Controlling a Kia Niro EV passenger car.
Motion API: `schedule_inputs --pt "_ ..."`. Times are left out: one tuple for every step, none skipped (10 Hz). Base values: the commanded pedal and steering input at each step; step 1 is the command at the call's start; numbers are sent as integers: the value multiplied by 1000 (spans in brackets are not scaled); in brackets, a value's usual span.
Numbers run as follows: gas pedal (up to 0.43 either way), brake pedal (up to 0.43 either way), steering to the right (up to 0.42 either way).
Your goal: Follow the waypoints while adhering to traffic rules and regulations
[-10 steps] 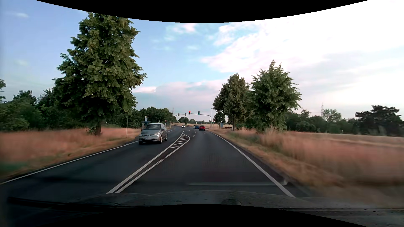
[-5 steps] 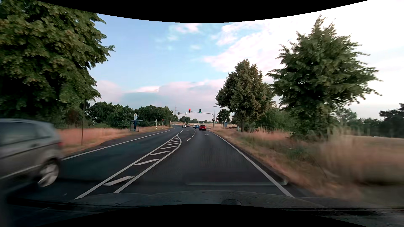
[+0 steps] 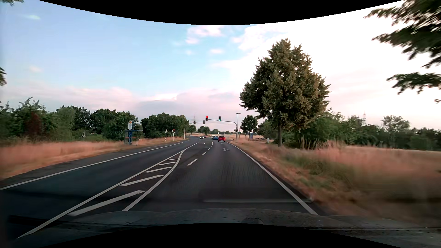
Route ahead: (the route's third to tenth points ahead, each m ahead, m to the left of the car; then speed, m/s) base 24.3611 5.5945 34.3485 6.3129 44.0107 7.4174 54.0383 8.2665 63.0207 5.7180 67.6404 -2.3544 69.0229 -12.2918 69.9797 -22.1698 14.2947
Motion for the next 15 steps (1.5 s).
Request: schedule_inputs --pt "0 207 -14" --pt "0 207 -15" --pt "0 213 -15" --pt "0 220 -15" --pt "0 220 -15" --pt "0 226 -15" --pt "0 226 -15" --pt "0 232 -15" --pt "0 232 -15" --pt "0 232 -15" --pt "0 238 -15" --pt "0 238 -15" --pt "0 238 -15" --pt "0 238 -15" --pt "0 238 -16"
